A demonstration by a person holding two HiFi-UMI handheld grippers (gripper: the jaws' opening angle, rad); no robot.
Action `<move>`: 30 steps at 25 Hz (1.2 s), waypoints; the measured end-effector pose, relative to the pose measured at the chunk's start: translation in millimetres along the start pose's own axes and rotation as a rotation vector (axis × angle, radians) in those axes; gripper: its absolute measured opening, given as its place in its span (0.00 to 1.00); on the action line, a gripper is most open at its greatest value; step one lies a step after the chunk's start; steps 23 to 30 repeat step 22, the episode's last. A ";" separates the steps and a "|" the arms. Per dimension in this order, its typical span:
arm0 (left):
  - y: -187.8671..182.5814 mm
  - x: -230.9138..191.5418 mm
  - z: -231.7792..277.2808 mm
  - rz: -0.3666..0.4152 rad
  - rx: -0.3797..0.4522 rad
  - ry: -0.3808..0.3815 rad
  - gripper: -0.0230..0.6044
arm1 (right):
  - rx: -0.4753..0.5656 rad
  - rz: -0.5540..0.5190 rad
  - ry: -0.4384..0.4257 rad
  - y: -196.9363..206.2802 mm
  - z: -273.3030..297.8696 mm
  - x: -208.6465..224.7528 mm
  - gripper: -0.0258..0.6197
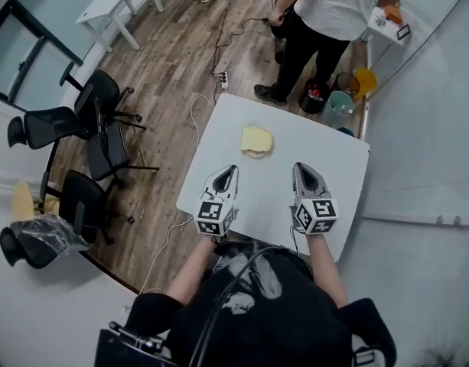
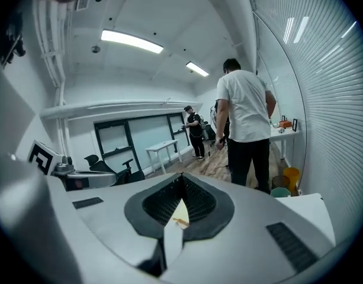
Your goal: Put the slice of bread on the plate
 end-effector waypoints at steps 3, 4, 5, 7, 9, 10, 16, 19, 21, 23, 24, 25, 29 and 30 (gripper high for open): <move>-2.1 4.2 -1.4 0.013 -0.005 0.017 0.04 | 0.023 -0.034 0.005 -6.6 -5.8 -7.3 0.05; -4.0 5.7 -3.3 0.022 -0.006 0.024 0.04 | 0.029 -0.041 0.007 -9.0 -8.5 -9.4 0.05; -6.2 6.6 -5.3 0.032 -0.005 0.030 0.04 | 0.033 -0.042 0.008 -10.9 -10.4 -11.1 0.05; -9.6 7.3 -8.7 0.048 -0.001 0.033 0.04 | 0.038 -0.032 0.004 -11.4 -12.6 -12.7 0.05; -9.7 8.5 -10.9 0.049 0.003 0.031 0.04 | 0.037 -0.025 -0.003 -8.3 -14.6 -12.5 0.05; -9.4 8.9 -10.9 0.046 0.005 0.030 0.05 | 0.034 -0.026 -0.005 -7.0 -14.9 -11.8 0.05; -10.5 12.0 -11.5 0.036 0.010 0.027 0.04 | 0.030 -0.050 -0.010 -8.2 -18.7 -12.0 0.05; -9.3 11.9 -10.6 0.037 0.016 0.025 0.04 | 0.031 -0.039 -0.018 -5.0 -17.0 -10.8 0.05; -8.7 11.0 -8.4 0.035 0.017 0.025 0.04 | 0.032 -0.046 -0.022 -4.2 -14.6 -10.3 0.05; -8.4 10.6 -7.1 0.034 0.017 0.025 0.05 | 0.032 -0.051 -0.023 -3.7 -13.4 -10.0 0.05; -8.4 10.6 -7.1 0.034 0.017 0.025 0.05 | 0.032 -0.051 -0.023 -3.7 -13.4 -10.0 0.05; -8.4 10.6 -7.1 0.034 0.017 0.025 0.05 | 0.032 -0.051 -0.023 -3.7 -13.4 -10.0 0.05; -8.4 10.6 -7.1 0.034 0.017 0.025 0.05 | 0.032 -0.051 -0.023 -3.7 -13.4 -10.0 0.05; -8.4 10.6 -7.1 0.034 0.017 0.025 0.05 | 0.032 -0.051 -0.023 -3.7 -13.4 -10.0 0.05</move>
Point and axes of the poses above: the fingertips, and each gripper's own axes: z forward along the fingers, x to its right, y out of its underside, the point moved 2 cm from there along -z, backward along the fingers, and after that the axes turned 9 degrees about y, right-handed, at the moved point
